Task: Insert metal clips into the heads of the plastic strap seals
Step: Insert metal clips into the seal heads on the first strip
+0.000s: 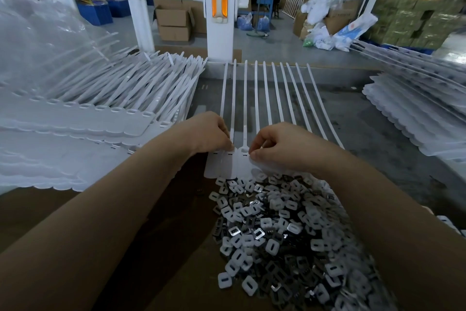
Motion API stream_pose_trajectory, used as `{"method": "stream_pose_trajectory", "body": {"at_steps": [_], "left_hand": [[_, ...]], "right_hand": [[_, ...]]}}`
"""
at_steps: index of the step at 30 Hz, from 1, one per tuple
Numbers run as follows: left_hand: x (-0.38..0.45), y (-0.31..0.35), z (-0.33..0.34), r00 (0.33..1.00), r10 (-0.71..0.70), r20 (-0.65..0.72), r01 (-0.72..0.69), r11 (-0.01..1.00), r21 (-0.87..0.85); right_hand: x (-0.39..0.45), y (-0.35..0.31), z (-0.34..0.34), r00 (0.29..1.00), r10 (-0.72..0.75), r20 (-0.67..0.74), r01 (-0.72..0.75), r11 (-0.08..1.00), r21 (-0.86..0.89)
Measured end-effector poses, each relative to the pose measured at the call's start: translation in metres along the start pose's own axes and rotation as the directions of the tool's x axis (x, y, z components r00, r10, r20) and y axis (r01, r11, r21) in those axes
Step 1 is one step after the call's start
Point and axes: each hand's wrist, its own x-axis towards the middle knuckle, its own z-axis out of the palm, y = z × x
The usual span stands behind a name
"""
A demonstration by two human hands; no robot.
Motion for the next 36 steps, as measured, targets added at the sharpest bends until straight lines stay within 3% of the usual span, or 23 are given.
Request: {"method": "stream_pose_trajectory", "body": {"at_steps": [6, 10, 12, 15, 19, 22, 29, 36], "left_hand": [[0.0, -0.005, 0.002, 0.999, 0.043, -0.013, -0.042, 0.999, 0.018], [-0.006, -0.01, -0.005, 0.98, 0.196, -0.024, -0.194, 0.979, 0.064], [-0.015, -0.007, -0.01, 0.937, 0.349, 0.029, -0.35, 0.936, 0.047], [-0.032, 0.004, -0.013, 0.843, 0.485, 0.231, -0.485, 0.872, -0.06], [-0.038, 0.015, -0.01, 0.77, 0.45, 0.452, -0.509, 0.861, 0.009], [-0.039, 0.017, -0.007, 0.774, 0.416, 0.478, -0.516, 0.851, 0.096], [-0.043, 0.022, -0.004, 0.724, 0.358, 0.589, -0.507, 0.856, 0.103], [-0.044, 0.021, 0.0, 0.719, 0.399, 0.569, -0.535, 0.84, 0.086]], "right_hand": [[-0.001, 0.0, 0.0, 1.0, -0.003, 0.0, 0.003, 1.0, -0.009], [-0.001, -0.001, -0.002, 1.0, -0.009, 0.007, 0.009, 1.0, -0.026], [-0.001, -0.002, -0.002, 1.0, -0.01, 0.008, 0.01, 1.0, -0.022], [-0.003, -0.002, -0.002, 1.0, -0.004, 0.022, 0.003, 1.0, 0.021], [-0.004, -0.003, -0.002, 1.0, 0.002, 0.027, -0.002, 1.0, 0.023], [-0.003, -0.003, -0.002, 1.0, -0.006, 0.023, 0.006, 1.0, 0.008], [-0.002, -0.002, -0.002, 1.0, -0.007, 0.012, 0.007, 1.0, -0.004], [0.0, -0.001, -0.001, 1.0, 0.001, 0.008, -0.001, 1.0, -0.001]]}}
